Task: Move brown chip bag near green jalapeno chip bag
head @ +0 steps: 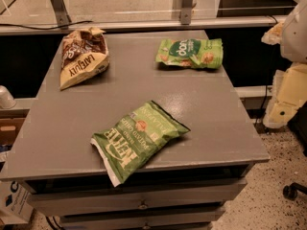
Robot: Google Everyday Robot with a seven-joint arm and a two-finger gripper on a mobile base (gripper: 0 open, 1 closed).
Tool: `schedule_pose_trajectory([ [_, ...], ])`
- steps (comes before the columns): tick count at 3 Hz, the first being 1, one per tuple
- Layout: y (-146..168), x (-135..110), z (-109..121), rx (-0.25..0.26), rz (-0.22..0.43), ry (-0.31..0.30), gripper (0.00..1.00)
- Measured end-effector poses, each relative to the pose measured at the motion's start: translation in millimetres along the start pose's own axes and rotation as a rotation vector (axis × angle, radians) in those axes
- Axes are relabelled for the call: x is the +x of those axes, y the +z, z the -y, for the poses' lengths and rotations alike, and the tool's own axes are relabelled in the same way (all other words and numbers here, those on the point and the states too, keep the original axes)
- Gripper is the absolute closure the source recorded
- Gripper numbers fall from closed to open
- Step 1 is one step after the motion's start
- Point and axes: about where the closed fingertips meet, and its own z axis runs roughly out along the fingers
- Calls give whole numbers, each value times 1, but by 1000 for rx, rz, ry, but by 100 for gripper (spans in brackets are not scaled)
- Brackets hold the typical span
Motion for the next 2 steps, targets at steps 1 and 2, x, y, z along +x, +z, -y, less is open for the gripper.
schedule_pose_trajectory([
  [1,0,0,0,0,0,0,0],
  [2,6,-6,3,-3,26,2,0],
])
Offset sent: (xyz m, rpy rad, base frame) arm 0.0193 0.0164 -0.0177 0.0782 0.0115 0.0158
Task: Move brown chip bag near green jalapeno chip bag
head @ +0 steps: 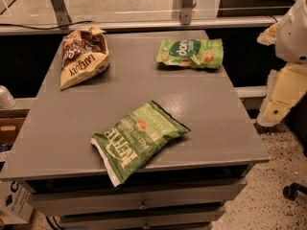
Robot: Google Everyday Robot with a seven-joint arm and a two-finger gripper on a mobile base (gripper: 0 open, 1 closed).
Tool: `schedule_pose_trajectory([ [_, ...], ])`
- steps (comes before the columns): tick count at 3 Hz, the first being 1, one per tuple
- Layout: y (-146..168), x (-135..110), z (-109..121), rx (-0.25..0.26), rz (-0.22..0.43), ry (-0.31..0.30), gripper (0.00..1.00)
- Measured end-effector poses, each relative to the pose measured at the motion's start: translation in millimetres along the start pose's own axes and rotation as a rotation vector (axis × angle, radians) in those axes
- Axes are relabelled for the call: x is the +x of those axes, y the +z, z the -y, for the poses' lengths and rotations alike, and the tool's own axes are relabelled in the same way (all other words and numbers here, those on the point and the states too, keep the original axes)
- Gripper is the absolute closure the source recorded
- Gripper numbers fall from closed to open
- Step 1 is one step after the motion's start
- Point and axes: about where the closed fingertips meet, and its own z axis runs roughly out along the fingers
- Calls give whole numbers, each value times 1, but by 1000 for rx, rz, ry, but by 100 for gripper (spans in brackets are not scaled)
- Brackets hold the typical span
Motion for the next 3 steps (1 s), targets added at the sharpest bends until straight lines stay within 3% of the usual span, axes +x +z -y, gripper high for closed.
schedule_pose_trajectory([
  [1,19,-27,15,11,89,-8,0],
  [3,62,-105,52,68,267,-61,0],
])
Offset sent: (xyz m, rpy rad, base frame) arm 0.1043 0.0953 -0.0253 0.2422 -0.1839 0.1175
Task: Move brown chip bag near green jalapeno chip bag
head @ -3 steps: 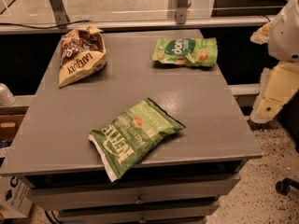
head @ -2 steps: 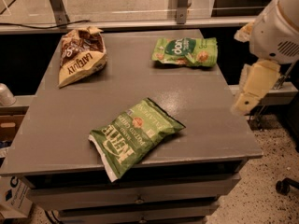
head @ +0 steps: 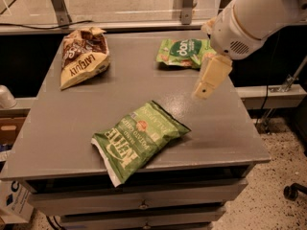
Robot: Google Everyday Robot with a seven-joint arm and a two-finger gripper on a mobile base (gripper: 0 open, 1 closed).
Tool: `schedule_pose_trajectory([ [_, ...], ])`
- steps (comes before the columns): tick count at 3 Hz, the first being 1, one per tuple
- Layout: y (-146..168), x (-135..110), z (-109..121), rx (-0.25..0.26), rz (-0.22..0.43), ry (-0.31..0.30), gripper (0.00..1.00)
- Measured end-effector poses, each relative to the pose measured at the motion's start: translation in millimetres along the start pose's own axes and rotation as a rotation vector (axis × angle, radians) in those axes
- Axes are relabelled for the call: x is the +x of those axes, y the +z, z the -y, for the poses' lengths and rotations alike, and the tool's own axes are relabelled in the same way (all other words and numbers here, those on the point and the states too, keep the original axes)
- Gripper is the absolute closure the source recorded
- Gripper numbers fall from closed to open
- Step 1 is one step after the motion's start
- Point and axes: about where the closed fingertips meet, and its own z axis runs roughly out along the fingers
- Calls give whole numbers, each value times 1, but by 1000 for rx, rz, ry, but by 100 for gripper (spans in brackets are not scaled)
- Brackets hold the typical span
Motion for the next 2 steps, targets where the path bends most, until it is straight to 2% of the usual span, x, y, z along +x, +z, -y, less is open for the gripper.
schedule_pose_trajectory([
  [2,53,-92,0,-13,123,-65,0],
])
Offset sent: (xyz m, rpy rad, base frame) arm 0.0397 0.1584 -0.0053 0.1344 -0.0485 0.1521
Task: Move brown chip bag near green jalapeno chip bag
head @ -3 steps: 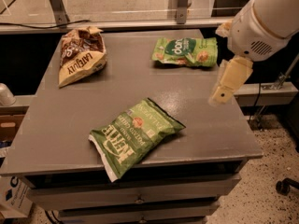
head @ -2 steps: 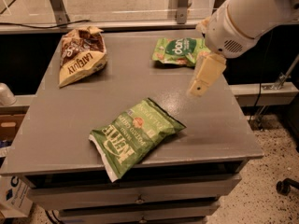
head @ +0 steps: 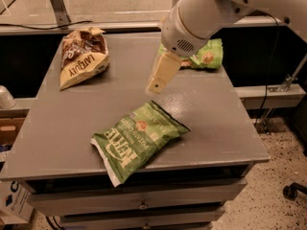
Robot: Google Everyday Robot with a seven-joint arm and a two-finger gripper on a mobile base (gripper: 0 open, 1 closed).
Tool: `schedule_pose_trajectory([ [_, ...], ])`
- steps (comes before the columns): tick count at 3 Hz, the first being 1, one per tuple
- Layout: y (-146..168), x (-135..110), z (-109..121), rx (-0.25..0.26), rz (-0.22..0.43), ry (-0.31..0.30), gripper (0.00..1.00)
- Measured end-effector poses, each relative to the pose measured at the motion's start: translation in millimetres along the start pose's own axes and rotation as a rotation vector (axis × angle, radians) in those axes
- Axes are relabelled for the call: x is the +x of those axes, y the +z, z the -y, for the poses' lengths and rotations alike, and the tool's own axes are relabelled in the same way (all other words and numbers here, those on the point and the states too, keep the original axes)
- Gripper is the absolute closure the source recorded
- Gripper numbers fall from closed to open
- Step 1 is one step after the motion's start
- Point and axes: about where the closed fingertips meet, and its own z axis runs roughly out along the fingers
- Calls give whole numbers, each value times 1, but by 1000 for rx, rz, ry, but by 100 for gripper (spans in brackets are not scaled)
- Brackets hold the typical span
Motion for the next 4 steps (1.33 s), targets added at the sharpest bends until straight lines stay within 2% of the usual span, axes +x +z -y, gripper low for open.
schedule_pose_trajectory([
  [1,0,0,0,0,0,0,0],
  [2,2,-1,3,10,50,20,0],
  [4,43,-52,28,21,230,38,0],
])
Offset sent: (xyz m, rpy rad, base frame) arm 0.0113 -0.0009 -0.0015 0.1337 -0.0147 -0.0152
